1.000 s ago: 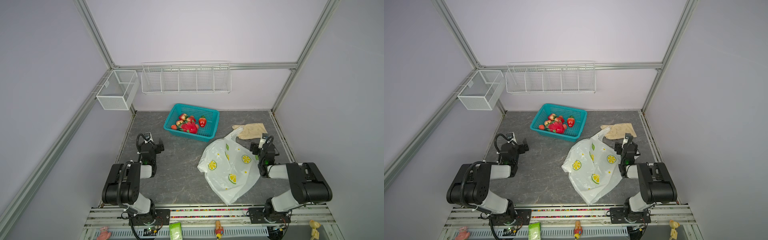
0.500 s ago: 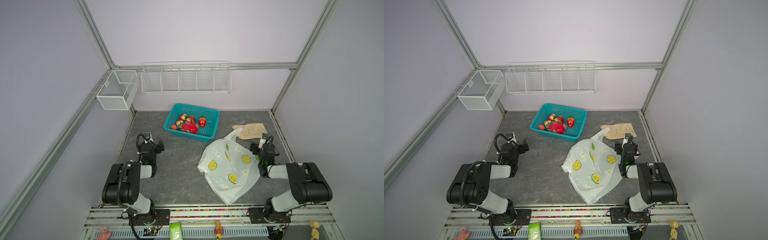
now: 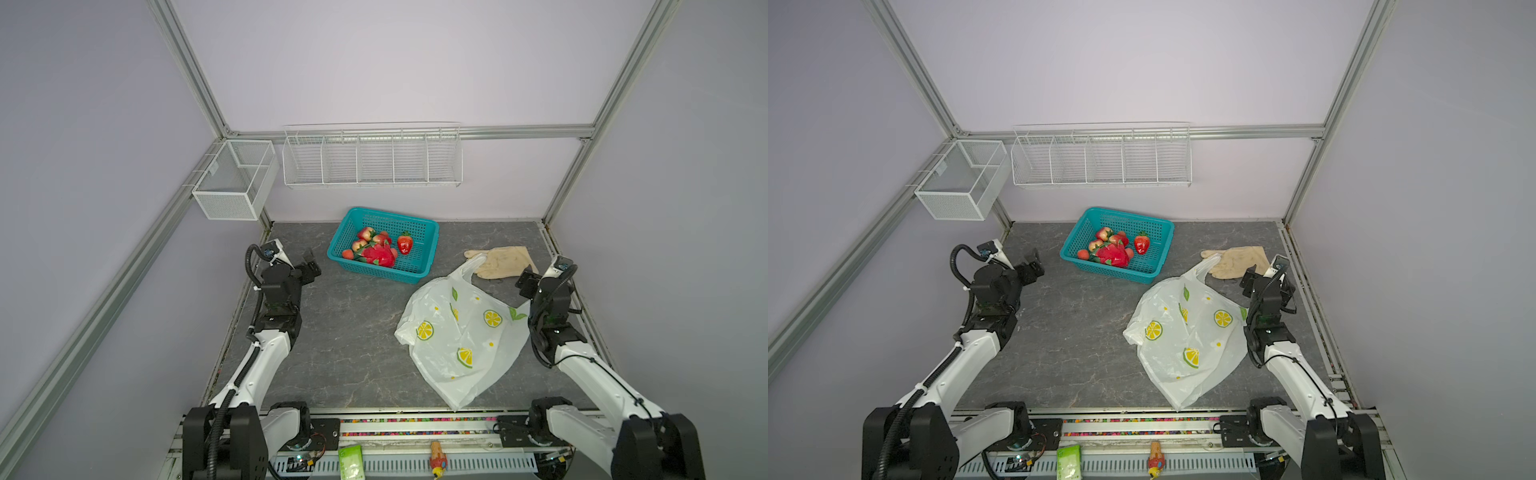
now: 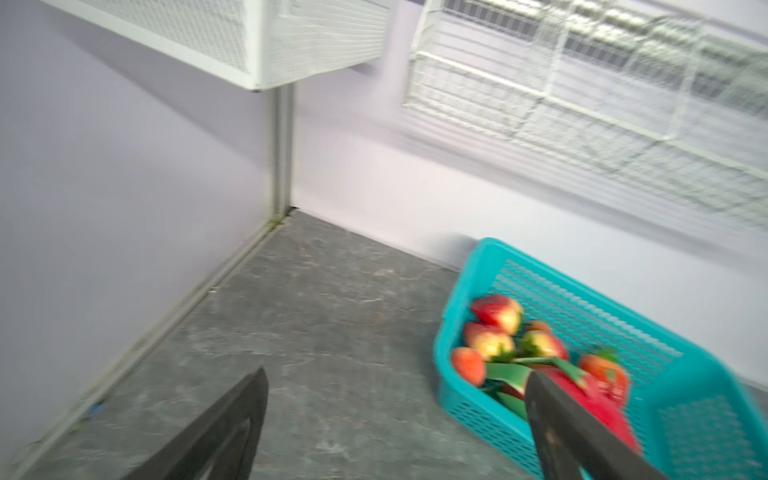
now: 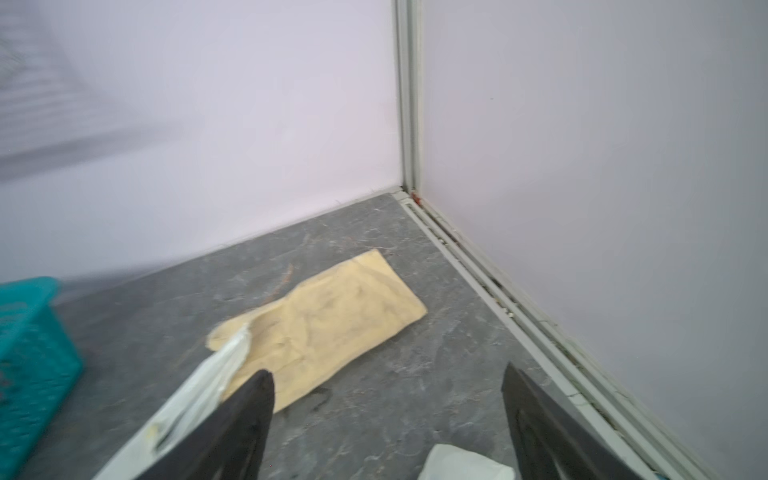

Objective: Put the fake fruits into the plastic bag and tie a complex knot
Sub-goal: 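Reach both grippers to the white lemon-print bag and grasp its handles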

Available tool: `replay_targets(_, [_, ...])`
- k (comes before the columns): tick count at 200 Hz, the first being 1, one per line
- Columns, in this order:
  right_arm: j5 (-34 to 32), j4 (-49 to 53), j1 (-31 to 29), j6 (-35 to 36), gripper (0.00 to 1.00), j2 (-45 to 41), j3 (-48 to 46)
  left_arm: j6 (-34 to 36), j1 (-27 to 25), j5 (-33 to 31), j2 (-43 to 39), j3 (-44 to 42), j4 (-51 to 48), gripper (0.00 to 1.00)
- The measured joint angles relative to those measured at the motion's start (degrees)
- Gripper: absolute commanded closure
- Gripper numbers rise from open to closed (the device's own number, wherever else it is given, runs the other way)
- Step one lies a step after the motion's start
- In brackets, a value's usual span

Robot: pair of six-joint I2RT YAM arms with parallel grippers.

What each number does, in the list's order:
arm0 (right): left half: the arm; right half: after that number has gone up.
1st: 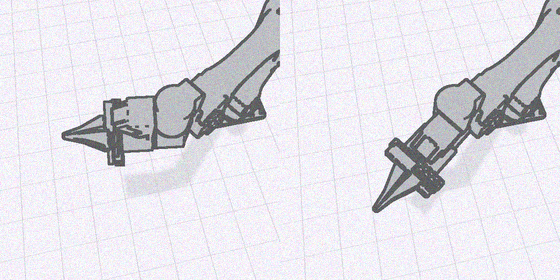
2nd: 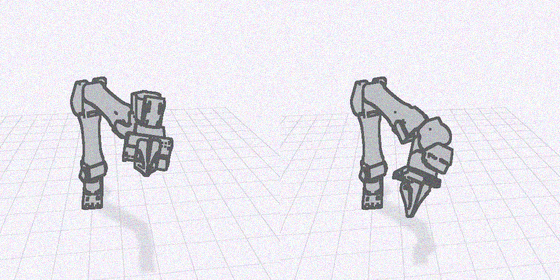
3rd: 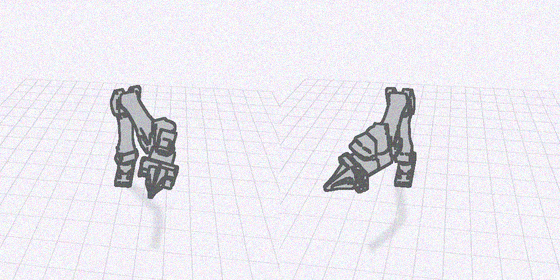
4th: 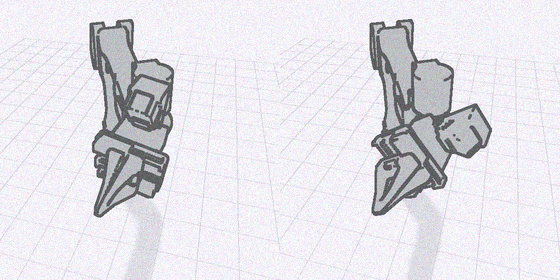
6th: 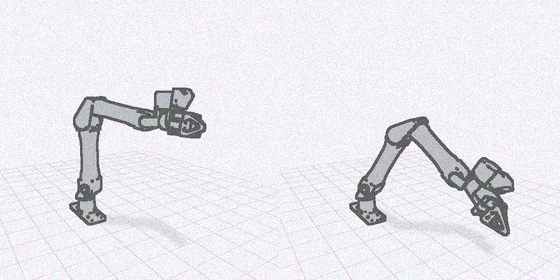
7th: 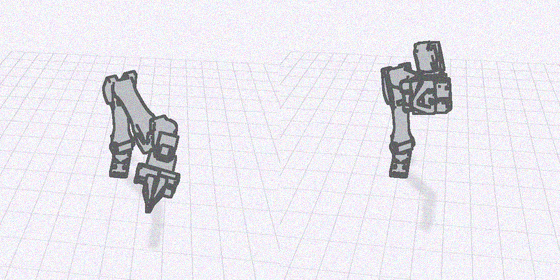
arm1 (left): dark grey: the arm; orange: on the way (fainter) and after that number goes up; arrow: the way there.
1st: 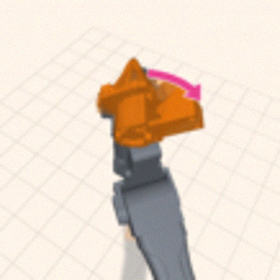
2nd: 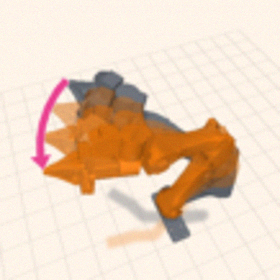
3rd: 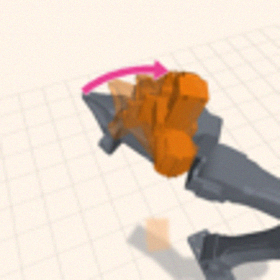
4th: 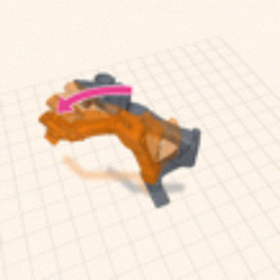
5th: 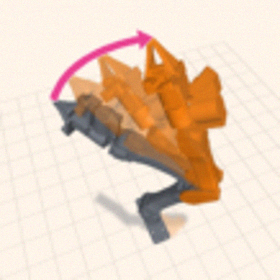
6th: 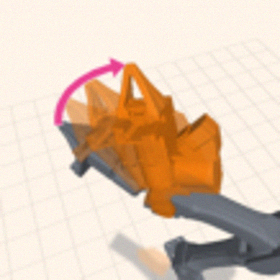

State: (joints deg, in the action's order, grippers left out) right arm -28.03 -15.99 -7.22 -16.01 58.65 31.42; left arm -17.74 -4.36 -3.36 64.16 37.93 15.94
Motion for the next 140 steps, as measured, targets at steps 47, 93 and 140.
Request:
replay_targets(47, [18.73,20.7,-5.29,-3.93,0.11,10.4,11.76,-3.21,-24.04,9.01,3.93,0.81,-14.69,0.08])
replay_targets(93, [25.16,27.8,-6.12,-3.98,0.11,14.69,14.67,2.03,-40.65,8.92,18.95,6.32,-20.22,0.19])
replay_targets(140, [25.27,30.03,-6.12,-3.8,0.11,15.91,15.23,4.02,-41.81,9.97,35.06,17.51,-19.04,0.74])
